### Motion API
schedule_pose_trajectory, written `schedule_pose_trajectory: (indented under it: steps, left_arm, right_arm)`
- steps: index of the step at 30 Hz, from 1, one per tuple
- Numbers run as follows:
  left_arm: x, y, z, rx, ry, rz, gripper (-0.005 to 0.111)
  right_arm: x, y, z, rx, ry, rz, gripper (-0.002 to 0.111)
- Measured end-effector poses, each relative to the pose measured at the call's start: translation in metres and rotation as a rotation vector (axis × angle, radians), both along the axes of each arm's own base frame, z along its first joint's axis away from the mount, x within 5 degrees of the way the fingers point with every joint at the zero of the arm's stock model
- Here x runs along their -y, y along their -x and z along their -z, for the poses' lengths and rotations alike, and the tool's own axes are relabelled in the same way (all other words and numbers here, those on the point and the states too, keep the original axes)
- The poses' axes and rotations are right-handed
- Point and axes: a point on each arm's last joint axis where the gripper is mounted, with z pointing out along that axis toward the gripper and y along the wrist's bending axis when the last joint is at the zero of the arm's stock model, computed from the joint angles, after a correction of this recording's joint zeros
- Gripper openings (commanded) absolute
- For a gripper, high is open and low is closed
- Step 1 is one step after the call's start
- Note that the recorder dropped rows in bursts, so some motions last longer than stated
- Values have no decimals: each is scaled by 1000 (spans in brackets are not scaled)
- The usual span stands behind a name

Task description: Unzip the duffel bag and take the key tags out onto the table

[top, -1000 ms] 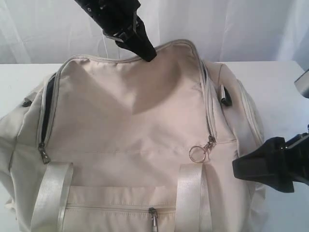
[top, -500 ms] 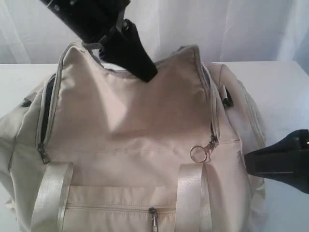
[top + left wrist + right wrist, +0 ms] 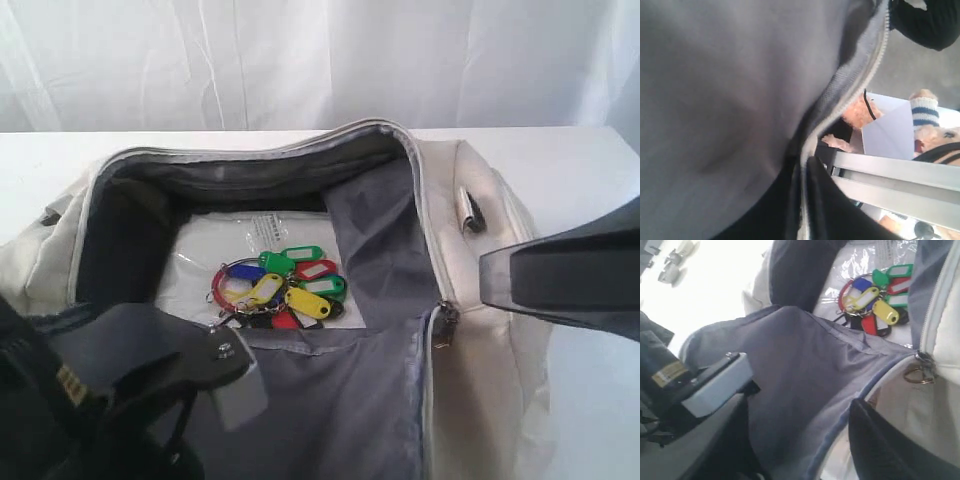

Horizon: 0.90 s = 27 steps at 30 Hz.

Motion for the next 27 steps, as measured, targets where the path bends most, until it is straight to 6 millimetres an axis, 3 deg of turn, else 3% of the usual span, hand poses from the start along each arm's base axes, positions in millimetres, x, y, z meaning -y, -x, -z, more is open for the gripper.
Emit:
schedule_pose_trajectory:
  steps: [3, 5, 9, 13, 19, 22, 26, 27]
  left_arm:
    - [0, 3, 5, -30, 16, -11, 53]
    - [1, 4, 3, -46, 40, -9, 62]
    - [5, 8, -5, -99, 102, 18, 64]
    - [8, 12, -30, -116, 177, 102, 63]
    - [-2, 13, -81, 74, 221, 156, 41]
    - [-18, 9, -92, 210, 104, 99, 25]
    - [-43, 2, -93, 363, -83, -36, 0]
    - [-49, 0, -93, 405, -126, -69, 0]
  right_arm:
    - [-1, 0, -2, -4, -25, -2, 49]
    - [-1, 0, -2, -4, -25, -2, 47]
    - [-1, 1, -2, -7, -24, -6, 43]
    - [-2, 2, -2, -15, -24, -18, 40]
    - [-4, 6, -4, 4, -53, -76, 17]
    - [-6, 7, -7, 18, -81, -96, 1]
    - [-7, 5, -10, 51, -110, -116, 0]
    - [-8, 4, -10, 50, -120, -122, 0]
